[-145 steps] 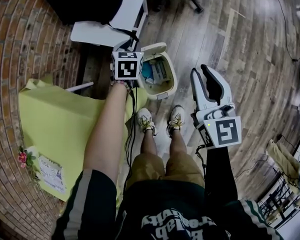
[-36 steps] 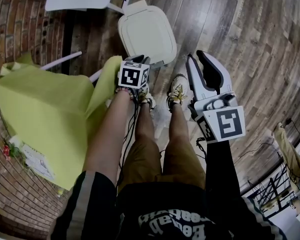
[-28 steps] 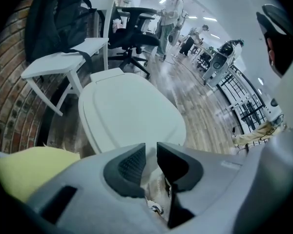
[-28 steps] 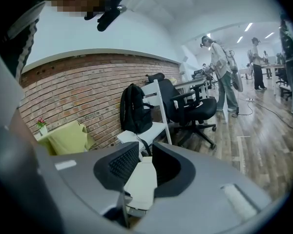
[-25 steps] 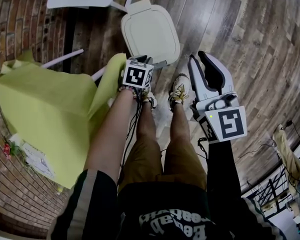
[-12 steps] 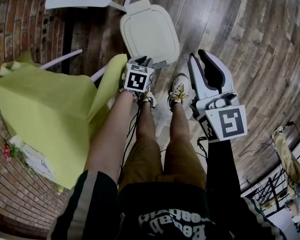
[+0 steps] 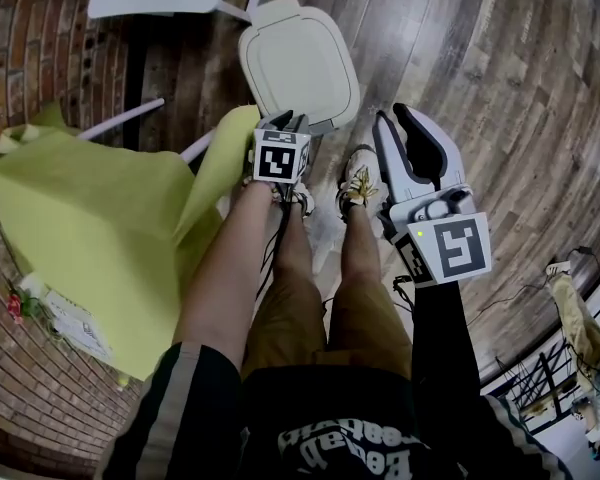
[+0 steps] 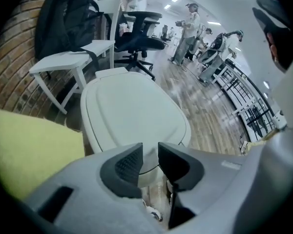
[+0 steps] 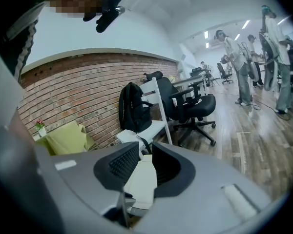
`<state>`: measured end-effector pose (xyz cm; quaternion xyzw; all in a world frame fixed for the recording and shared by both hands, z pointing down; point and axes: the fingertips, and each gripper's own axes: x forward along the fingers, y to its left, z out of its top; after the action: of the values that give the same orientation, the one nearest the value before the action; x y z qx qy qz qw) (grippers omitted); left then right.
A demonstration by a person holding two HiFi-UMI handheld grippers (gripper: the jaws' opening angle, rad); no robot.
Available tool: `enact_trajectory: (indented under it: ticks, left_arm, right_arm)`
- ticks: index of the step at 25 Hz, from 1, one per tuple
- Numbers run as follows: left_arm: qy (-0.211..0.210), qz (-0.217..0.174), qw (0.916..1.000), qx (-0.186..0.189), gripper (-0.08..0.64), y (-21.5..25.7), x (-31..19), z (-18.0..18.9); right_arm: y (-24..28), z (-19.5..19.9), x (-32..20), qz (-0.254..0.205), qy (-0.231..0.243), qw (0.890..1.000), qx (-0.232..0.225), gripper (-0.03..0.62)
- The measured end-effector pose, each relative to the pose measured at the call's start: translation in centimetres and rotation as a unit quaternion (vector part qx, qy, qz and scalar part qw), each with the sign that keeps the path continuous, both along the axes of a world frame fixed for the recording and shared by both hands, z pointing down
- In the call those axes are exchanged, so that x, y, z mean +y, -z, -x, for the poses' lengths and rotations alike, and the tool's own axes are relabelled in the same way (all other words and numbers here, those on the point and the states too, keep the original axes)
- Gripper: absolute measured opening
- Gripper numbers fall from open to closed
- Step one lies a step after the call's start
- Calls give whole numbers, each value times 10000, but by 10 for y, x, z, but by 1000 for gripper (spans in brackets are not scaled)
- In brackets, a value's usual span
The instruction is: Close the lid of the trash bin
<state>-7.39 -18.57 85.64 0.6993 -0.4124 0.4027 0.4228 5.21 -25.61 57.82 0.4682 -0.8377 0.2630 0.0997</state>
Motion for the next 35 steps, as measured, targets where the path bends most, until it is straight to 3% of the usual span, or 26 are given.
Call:
enact_trajectory:
  ticks: [4,11,20,27,35]
  left_arm:
    - [-88,-8,10000,7,97,0,0,-1]
    - [-168,-192,9997,-44,132,1,3,-4]
    - [-203,-325,9993,-45,124,2,2,-4]
    - [-551,-629,9965,-84,127,3,2,-8]
    - [-460,-774,9959,18,149,13,-3,-8]
  right_arm:
    - [1,2,1,-15,-28,9999,-145,100]
    - [-4,1,9,80,-43,10000,15,100]
    - [-6,4,15,94,-4,9999,71,100]
    - [-3,3,19,18,46,9999,163,98]
    - [0,5,21,-58,53,9997,212,98]
